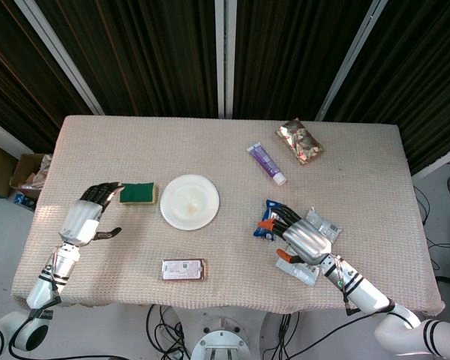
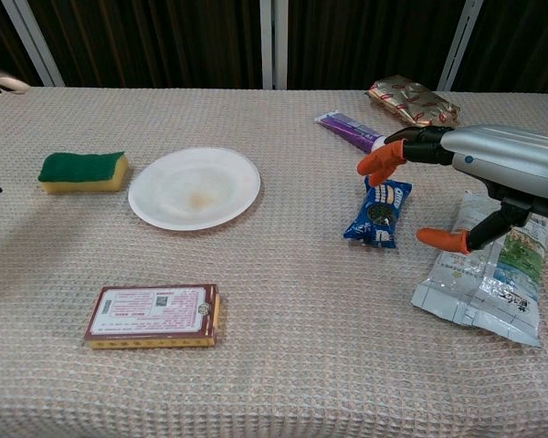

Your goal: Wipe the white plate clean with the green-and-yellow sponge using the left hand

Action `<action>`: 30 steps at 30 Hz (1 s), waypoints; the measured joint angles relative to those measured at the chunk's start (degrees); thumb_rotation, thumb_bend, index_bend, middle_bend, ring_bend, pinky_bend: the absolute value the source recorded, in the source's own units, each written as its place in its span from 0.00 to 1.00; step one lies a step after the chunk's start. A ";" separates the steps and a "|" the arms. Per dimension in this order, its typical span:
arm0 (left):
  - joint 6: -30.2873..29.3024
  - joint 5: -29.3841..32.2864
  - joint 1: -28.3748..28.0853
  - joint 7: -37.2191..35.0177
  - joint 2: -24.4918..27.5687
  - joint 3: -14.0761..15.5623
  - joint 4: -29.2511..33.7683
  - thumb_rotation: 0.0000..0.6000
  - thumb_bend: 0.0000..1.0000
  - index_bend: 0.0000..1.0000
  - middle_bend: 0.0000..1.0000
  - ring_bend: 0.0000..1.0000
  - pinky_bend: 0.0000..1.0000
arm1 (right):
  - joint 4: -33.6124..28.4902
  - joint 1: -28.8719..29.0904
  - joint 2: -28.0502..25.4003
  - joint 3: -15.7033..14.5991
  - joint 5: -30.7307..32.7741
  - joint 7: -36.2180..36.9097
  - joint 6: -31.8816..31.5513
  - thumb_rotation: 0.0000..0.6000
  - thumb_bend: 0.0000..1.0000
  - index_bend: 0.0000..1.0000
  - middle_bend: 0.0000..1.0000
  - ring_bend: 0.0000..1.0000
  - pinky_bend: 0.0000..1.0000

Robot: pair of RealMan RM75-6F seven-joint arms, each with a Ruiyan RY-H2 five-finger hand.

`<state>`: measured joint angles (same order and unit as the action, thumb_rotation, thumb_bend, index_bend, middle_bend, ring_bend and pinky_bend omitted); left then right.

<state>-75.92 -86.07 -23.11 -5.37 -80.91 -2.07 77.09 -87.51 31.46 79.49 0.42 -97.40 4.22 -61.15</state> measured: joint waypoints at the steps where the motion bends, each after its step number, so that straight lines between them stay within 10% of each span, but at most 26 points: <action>1: 0.15 0.00 0.01 0.00 -0.04 -0.02 -0.05 1.00 0.12 0.14 0.13 0.12 0.16 | -0.05 0.03 -0.03 -0.08 0.09 -0.07 0.00 1.00 0.28 0.19 0.22 0.00 0.02; 18: 2.44 1.02 -0.02 0.45 0.55 -0.72 0.51 1.00 0.12 0.14 0.13 0.12 0.16 | -1.85 -0.56 -1.82 -0.61 1.13 -2.05 -2.81 1.00 0.28 0.19 0.22 0.00 0.02; 30: 19.43 16.37 -8.26 9.53 2.78 -6.73 5.68 1.00 0.10 0.12 0.10 0.12 0.16 | -10.91 -9.34 -15.69 -0.64 2.12 -9.04 -16.65 1.00 0.28 0.19 0.22 0.00 0.02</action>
<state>-56.49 -69.70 -31.37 4.16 -78.13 -8.80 82.77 -98.42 22.13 63.80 -0.22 -95.28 -4.83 -77.80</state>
